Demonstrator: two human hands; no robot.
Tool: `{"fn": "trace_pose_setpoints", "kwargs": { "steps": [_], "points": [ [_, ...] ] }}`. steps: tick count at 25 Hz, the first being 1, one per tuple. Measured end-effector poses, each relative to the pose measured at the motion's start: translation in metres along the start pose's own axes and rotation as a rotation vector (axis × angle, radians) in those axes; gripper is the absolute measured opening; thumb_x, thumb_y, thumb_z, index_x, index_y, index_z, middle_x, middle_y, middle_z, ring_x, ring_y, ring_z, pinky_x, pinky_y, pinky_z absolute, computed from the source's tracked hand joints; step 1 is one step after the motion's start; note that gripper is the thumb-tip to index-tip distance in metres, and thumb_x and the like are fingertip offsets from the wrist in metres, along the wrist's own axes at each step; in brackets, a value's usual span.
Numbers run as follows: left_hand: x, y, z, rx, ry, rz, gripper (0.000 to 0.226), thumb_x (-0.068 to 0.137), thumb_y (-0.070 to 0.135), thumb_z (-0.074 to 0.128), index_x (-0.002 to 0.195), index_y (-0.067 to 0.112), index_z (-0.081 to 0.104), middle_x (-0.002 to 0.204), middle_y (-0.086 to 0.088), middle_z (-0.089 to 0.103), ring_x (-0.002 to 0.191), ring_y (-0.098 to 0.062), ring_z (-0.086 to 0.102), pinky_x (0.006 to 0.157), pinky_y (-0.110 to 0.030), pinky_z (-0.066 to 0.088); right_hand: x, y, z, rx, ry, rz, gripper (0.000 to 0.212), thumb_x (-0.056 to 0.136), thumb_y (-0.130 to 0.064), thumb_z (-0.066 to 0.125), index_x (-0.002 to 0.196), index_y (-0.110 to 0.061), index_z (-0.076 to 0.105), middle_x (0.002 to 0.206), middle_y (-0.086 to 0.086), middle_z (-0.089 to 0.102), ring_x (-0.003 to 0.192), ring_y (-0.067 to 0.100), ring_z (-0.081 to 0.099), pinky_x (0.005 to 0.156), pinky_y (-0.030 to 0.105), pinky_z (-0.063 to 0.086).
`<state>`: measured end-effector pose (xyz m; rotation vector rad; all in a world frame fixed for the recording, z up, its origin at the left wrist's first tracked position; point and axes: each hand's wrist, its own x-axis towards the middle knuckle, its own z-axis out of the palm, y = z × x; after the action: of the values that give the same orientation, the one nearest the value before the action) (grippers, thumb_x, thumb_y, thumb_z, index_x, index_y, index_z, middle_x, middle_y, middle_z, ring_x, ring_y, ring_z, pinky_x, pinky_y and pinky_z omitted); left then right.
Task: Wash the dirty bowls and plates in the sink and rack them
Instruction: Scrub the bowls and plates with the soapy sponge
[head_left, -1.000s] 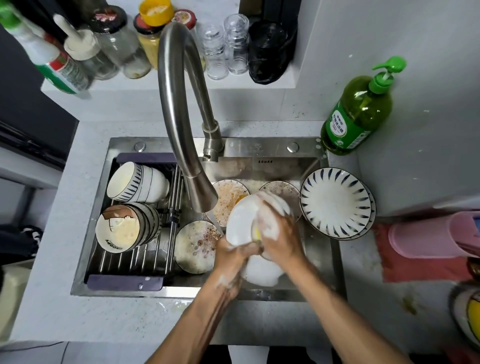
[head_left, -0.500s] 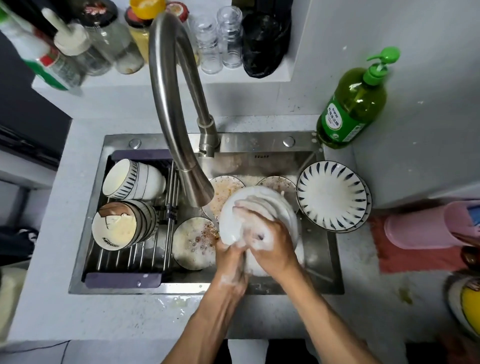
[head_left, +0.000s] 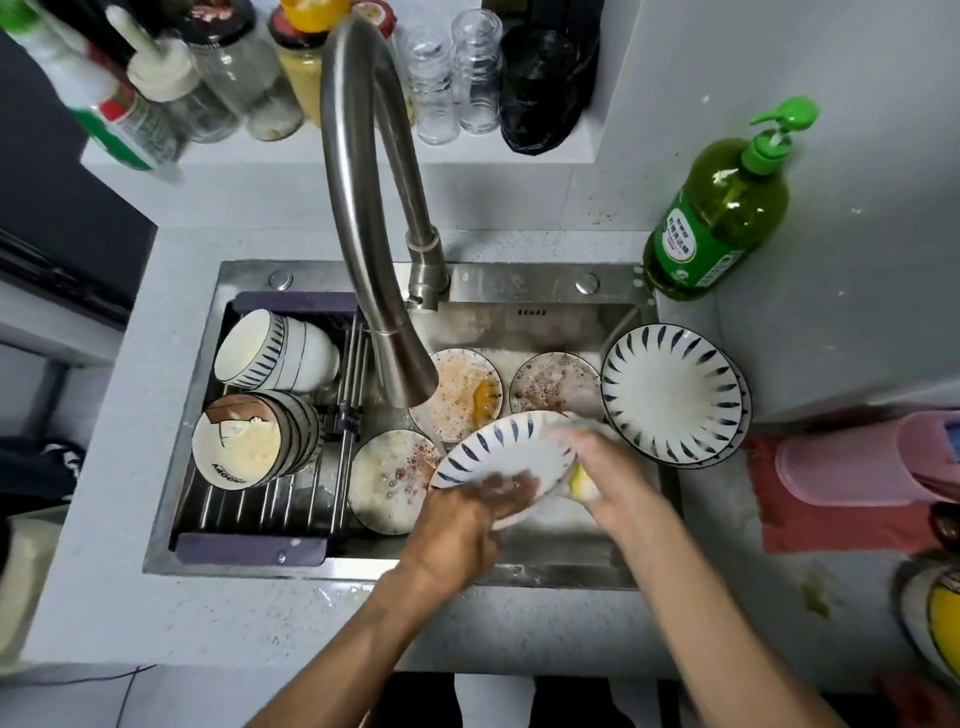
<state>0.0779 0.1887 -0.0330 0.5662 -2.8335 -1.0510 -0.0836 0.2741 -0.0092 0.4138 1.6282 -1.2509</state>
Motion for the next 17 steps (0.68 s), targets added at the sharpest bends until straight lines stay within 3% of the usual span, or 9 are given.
{"fn": "trace_pose_setpoints", "kwargs": {
  "steps": [1, 2, 5, 7, 9, 11, 13, 15, 17],
  "points": [
    [-0.006, -0.007, 0.014, 0.081, 0.044, 0.054, 0.071, 0.053, -0.005, 0.078, 0.116, 0.027, 0.073, 0.121, 0.014, 0.068, 0.108, -0.001, 0.064, 0.092, -0.022, 0.053, -0.001, 0.003, -0.004, -0.030, 0.048, 0.012, 0.017, 0.076, -0.011, 0.068, 0.092, -0.016, 0.063, 0.096, 0.011, 0.068, 0.082, 0.024, 0.062, 0.066, 0.031, 0.049],
    [-0.011, -0.006, 0.024, 0.057, 0.085, 0.005, 0.077, 0.049, -0.006, 0.080, 0.115, 0.033, 0.073, 0.126, 0.015, 0.066, 0.120, -0.002, 0.058, 0.098, -0.027, 0.049, -0.004, 0.006, -0.007, -0.053, 0.125, 0.004, 0.019, 0.078, 0.004, 0.059, 0.085, -0.014, 0.061, 0.086, 0.009, 0.066, 0.076, 0.021, 0.059, 0.063, 0.027, 0.044],
    [-0.016, 0.017, 0.033, -0.582, 0.204, -0.443, 0.099, 0.059, -0.018, 0.069, 0.127, 0.052, 0.057, 0.158, 0.020, 0.028, 0.146, -0.006, 0.023, 0.098, -0.039, 0.050, -0.016, 0.004, -0.023, -0.111, 0.253, -0.132, 0.029, 0.076, 0.015, 0.055, 0.092, -0.008, 0.063, 0.076, 0.002, 0.065, 0.078, 0.022, 0.059, 0.065, 0.026, 0.044],
    [-0.014, 0.037, 0.029, -1.362, 0.282, -0.721, 0.097, 0.058, -0.014, 0.059, 0.130, 0.052, 0.052, 0.151, 0.010, 0.042, 0.136, -0.018, 0.045, 0.086, -0.042, 0.057, -0.020, -0.004, -0.033, -0.225, 0.271, -0.210, 0.024, 0.077, 0.009, 0.057, 0.093, -0.006, 0.066, 0.074, 0.001, 0.066, 0.074, 0.021, 0.058, 0.069, 0.027, 0.044],
    [-0.002, 0.049, 0.023, -1.698, 0.399, -0.987, 0.069, 0.064, -0.004, 0.060, 0.123, 0.033, 0.061, 0.129, -0.012, 0.064, 0.109, -0.032, 0.065, 0.078, -0.047, 0.058, -0.022, -0.013, -0.037, -0.437, 0.280, -0.347, 0.017, 0.080, -0.002, 0.059, 0.094, -0.006, 0.069, 0.071, 0.001, 0.068, 0.066, 0.019, 0.060, 0.060, 0.023, 0.042],
    [0.019, 0.052, 0.021, -1.558, 0.393, -1.188, 0.021, 0.092, 0.008, 0.059, 0.110, 0.017, 0.064, 0.109, -0.014, 0.073, 0.089, -0.028, 0.072, 0.069, -0.040, 0.059, -0.023, -0.019, -0.041, -0.949, 0.442, -0.640, 0.020, 0.078, -0.013, 0.064, 0.097, -0.008, 0.068, 0.076, 0.009, 0.070, 0.067, 0.029, 0.064, 0.056, 0.025, 0.043],
    [0.039, 0.059, 0.022, -1.351, 0.379, -1.208, 0.011, 0.101, 0.023, 0.054, 0.096, 0.017, 0.062, 0.090, -0.005, 0.073, 0.083, -0.023, 0.070, 0.075, -0.036, 0.054, -0.021, -0.005, -0.052, -1.341, 0.506, -0.806, 0.053, 0.064, -0.012, 0.080, 0.115, -0.007, 0.065, 0.092, 0.019, 0.071, 0.080, 0.039, 0.067, 0.060, 0.036, 0.053],
    [0.058, 0.066, 0.022, -1.164, 0.345, -1.127, 0.020, 0.103, 0.025, 0.048, 0.090, 0.020, 0.062, 0.084, 0.002, 0.067, 0.081, -0.017, 0.063, 0.079, -0.031, 0.050, -0.017, 0.010, -0.051, -1.525, 0.300, -0.871, 0.084, 0.053, -0.019, 0.090, 0.130, -0.007, 0.059, 0.119, 0.023, 0.065, 0.112, 0.045, 0.060, 0.079, 0.051, 0.058],
    [0.070, 0.080, 0.025, -1.111, 0.289, -1.015, 0.025, 0.104, 0.012, 0.042, 0.094, 0.018, 0.064, 0.083, 0.000, 0.070, 0.077, -0.016, 0.065, 0.068, -0.026, 0.055, -0.012, 0.011, -0.049, -1.619, 0.016, -0.858, 0.079, 0.077, -0.024, 0.072, 0.148, -0.015, 0.038, 0.156, 0.015, 0.032, 0.147, 0.035, 0.021, 0.115, 0.053, 0.031]
  ]
}}
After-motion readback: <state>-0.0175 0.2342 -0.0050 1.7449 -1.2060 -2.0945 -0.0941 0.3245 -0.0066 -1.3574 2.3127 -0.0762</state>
